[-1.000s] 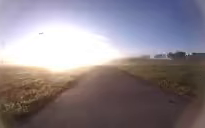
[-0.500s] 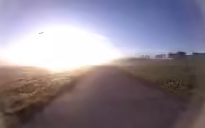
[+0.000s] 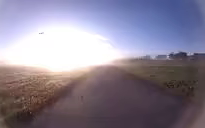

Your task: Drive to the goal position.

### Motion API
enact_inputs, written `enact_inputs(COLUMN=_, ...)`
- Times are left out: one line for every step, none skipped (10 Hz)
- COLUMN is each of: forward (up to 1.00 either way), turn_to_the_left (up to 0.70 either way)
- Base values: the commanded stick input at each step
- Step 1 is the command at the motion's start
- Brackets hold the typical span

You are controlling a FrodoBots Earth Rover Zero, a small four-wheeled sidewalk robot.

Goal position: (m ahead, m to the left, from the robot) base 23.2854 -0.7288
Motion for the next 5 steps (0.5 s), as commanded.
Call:
enact_inputs(forward=0.70, turn_to_the_left=0.00)
enact_inputs(forward=0.70, turn_to_the_left=0.00)
enact_inputs(forward=0.70, turn_to_the_left=0.00)
enact_inputs(forward=0.70, turn_to_the_left=0.00)
enact_inputs(forward=0.70, turn_to_the_left=0.00)
